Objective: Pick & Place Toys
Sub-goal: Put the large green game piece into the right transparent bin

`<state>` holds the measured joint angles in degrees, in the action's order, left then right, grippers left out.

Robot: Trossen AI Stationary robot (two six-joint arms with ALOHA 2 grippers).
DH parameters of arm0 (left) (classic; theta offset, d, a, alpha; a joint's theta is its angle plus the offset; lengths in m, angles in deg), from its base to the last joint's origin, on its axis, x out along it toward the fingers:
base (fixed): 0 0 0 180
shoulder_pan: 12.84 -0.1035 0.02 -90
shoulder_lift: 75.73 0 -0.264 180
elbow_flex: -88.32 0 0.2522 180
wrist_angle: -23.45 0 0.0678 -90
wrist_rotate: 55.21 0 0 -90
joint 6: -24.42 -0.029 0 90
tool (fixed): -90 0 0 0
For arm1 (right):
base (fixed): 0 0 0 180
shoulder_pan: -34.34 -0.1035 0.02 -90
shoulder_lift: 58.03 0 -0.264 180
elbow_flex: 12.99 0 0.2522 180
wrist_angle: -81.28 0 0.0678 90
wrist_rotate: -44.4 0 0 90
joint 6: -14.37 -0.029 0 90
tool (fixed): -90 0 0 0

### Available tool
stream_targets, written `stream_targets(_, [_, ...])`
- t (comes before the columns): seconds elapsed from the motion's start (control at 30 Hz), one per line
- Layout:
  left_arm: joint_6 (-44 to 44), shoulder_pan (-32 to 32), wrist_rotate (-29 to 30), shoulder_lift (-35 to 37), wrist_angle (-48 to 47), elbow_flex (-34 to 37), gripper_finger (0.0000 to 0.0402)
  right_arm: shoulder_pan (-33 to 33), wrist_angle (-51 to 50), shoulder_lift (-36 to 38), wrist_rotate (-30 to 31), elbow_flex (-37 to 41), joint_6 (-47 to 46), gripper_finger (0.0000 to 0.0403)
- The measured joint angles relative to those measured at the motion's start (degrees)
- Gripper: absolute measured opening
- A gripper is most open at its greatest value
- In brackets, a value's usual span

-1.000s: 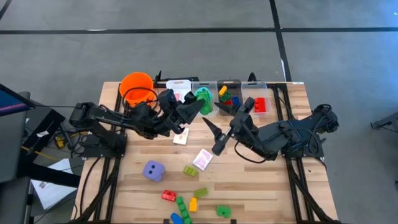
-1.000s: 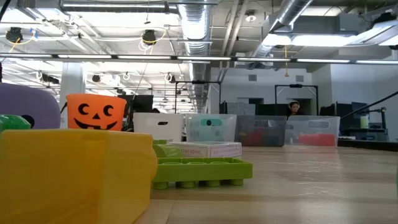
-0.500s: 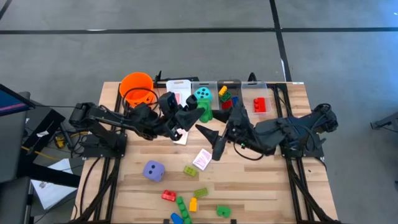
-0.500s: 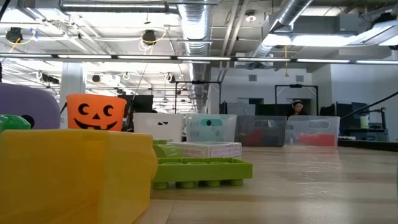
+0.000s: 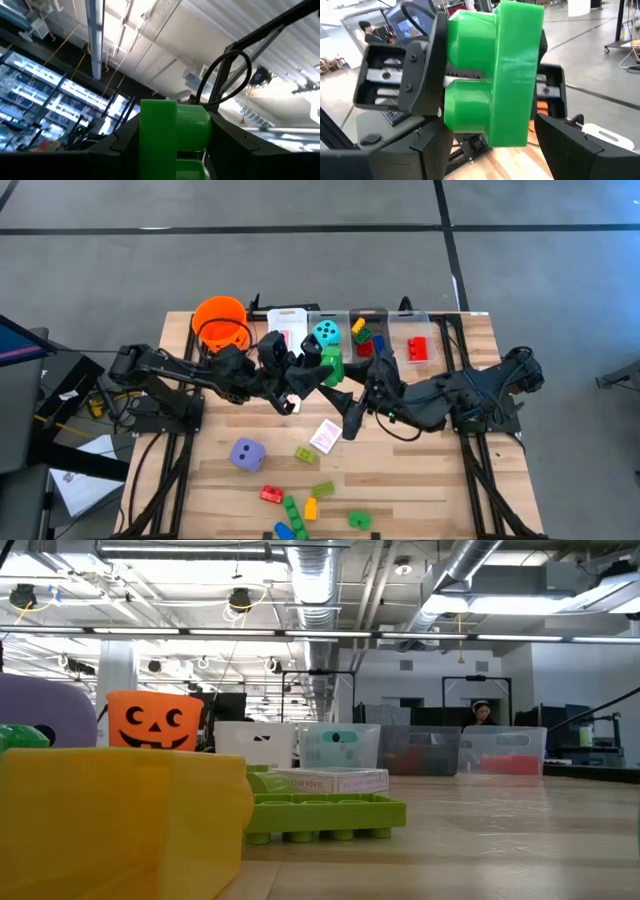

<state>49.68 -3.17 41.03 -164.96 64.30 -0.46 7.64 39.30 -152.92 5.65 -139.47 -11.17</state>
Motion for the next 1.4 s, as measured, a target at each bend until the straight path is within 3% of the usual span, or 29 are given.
stream_targets(0.2, [-3.9,-0.1,-0.7,4.4,-12.4,0.0,0.0168,0.0,-1.8,-0.1,0.7,0.0,-1.4,0.0265])
stream_targets(0.43, [-6.9,-0.1,-0.6,7.5,-20.2,0.0,0.0167,0.2,-2.0,-0.1,1.1,0.0,-0.9,0.0265])
stream_targets(1.1, [-7.0,0.0,-0.7,7.5,-23.0,0.0,0.0168,1.8,-1.6,0.0,-1.6,0.0,-1.1,0.0262])
stream_targets(1.4, [-6.9,0.0,-1.4,7.5,-22.8,0.0,0.0171,2.7,-1.5,0.0,-4.7,0.0,-0.5,0.0178])
